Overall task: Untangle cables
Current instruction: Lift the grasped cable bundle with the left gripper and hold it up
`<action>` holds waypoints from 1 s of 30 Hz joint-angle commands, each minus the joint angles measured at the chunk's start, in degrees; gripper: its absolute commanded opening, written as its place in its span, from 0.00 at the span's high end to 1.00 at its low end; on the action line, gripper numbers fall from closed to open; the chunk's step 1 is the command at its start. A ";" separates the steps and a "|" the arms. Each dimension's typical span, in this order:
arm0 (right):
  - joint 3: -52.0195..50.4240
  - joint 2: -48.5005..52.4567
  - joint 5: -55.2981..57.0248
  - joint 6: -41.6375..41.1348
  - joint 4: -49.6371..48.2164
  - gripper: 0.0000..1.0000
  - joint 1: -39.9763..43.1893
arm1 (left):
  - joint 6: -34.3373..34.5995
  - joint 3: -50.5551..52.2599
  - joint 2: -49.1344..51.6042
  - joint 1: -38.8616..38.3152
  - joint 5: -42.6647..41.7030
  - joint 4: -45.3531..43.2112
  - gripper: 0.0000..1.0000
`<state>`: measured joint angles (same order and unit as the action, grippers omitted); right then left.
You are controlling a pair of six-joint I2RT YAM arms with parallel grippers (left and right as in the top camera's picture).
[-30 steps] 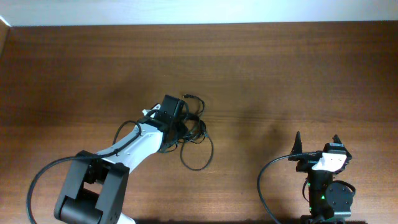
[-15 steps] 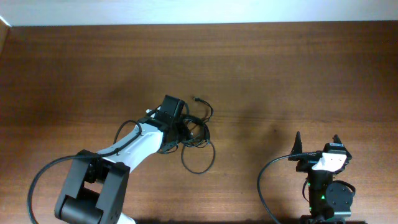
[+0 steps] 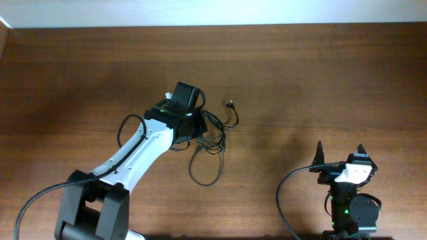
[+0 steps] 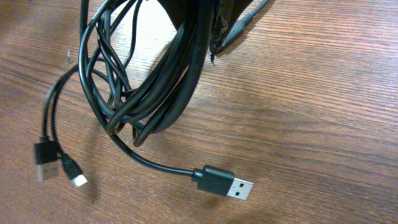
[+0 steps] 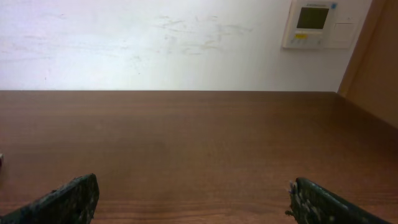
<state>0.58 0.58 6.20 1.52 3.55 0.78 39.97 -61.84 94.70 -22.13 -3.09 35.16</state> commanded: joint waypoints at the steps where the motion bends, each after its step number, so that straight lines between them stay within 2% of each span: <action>1: -0.26 -0.22 0.90 -0.42 0.48 0.02 0.42 | -1.27 -0.83 -1.03 -0.13 -0.61 0.55 1.00; 9: -0.26 -0.22 0.90 -0.42 0.48 0.01 0.42 | -1.25 -0.79 -0.96 -1.79 -0.83 6.12 1.00; 15: -0.26 -0.22 0.90 -0.42 0.48 0.01 0.42 | -0.11 0.00 -0.46 -5.99 -0.61 4.98 1.00; 30: -0.26 -0.22 0.90 -0.42 0.48 0.02 0.42 | 0.70 0.00 -0.42 -5.99 -0.63 4.37 1.00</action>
<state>0.58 0.58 6.20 1.50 3.55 0.78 40.10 -61.82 94.70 -28.12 -3.25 39.79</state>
